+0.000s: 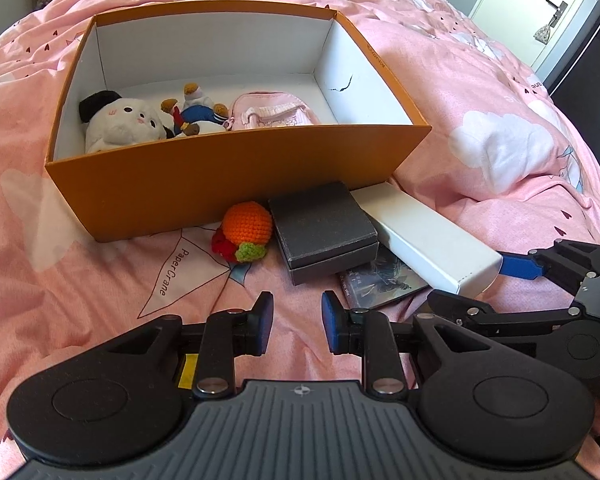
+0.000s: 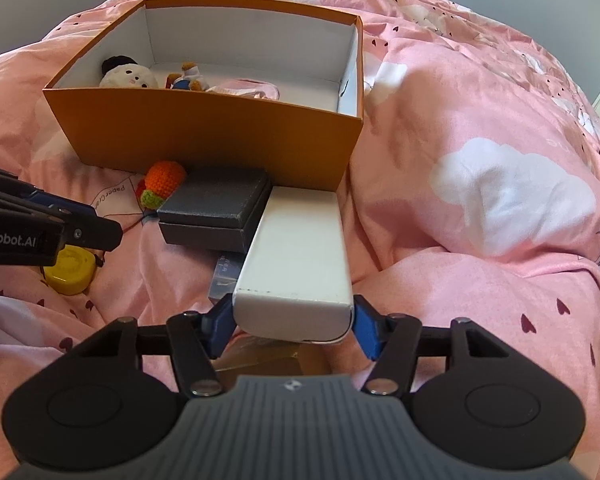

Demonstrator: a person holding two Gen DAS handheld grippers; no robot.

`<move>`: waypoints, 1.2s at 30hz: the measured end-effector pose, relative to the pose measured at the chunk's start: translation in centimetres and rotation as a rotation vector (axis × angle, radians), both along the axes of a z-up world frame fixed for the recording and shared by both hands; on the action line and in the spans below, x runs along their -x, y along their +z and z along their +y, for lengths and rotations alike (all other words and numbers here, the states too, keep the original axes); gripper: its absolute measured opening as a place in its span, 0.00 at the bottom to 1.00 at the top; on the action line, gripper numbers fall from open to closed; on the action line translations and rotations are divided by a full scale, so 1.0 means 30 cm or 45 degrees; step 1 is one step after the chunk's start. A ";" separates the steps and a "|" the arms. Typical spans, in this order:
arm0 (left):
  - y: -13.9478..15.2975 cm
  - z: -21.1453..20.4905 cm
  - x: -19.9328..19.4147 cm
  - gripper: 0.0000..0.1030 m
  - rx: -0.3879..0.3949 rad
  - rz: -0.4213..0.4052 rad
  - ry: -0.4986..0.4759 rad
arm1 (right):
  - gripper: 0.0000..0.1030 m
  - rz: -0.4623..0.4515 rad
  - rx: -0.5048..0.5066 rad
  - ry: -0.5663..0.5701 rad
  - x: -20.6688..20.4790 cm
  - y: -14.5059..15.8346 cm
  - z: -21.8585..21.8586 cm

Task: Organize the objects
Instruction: 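Grasp the white box with the right gripper and lift it, then grasp the small gold box with left gripper while right gripper holds the white box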

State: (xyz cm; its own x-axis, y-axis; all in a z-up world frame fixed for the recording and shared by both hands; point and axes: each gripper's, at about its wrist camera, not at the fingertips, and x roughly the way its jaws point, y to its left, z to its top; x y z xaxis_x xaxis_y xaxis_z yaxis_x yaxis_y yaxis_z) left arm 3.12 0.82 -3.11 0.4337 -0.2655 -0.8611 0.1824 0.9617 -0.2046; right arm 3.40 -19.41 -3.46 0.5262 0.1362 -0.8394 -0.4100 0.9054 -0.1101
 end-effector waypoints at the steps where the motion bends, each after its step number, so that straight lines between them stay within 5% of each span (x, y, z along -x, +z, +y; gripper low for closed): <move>1: 0.002 0.001 0.001 0.28 0.000 -0.002 0.001 | 0.61 -0.015 0.001 0.004 0.005 0.009 0.002; 10: 0.043 0.000 0.010 0.28 0.028 -0.050 -0.006 | 0.60 -0.196 -0.086 0.043 0.038 0.184 -0.009; 18: 0.054 -0.007 -0.013 0.28 0.058 -0.078 -0.005 | 0.60 -0.258 -0.182 0.036 -0.013 0.243 -0.010; 36: -0.007 -0.037 -0.142 0.28 0.070 -0.013 -0.002 | 0.61 -0.272 -0.174 -0.004 -0.190 0.070 0.018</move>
